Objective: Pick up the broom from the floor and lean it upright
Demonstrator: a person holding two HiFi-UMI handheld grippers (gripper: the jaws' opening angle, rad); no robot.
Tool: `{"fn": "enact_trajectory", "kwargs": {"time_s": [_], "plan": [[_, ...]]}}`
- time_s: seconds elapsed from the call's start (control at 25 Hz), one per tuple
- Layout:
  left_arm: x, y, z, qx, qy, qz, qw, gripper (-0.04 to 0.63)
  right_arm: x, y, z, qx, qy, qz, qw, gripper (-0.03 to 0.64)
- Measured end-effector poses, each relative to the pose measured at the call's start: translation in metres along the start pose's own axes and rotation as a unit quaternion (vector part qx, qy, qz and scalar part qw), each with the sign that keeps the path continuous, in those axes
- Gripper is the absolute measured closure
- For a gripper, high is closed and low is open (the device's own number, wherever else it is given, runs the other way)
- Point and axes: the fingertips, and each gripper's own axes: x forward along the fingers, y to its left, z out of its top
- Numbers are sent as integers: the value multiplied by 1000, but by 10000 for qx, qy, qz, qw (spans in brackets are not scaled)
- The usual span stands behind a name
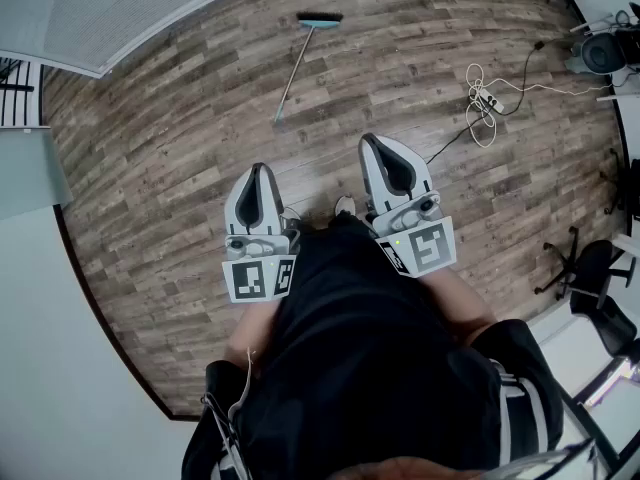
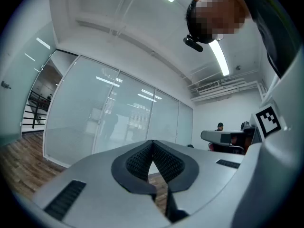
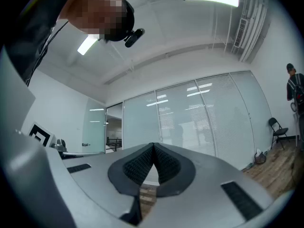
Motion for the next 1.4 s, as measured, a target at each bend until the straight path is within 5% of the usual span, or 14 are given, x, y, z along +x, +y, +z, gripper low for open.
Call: {"fn": "enact_trajectory", "kwargs": {"time_s": [0.52,0.84,1.08,1.4], "plan": [[30,-18,-14,37,118,80,9999,577,-42,-91,-11,562,3,-668,9962,598],[89,-13,-57,-212,479,-66,9986,577,-31,-152,-12,677,181,-1202,9903,598],[159,-1,-84,-545,669,-336,9957,577,23,-193,6,714,-105,-1196,9902,598],[334,30,-95,-658,767,-935,9905,577,179,-268,-32,1264,147,-977,9870,597]]}}
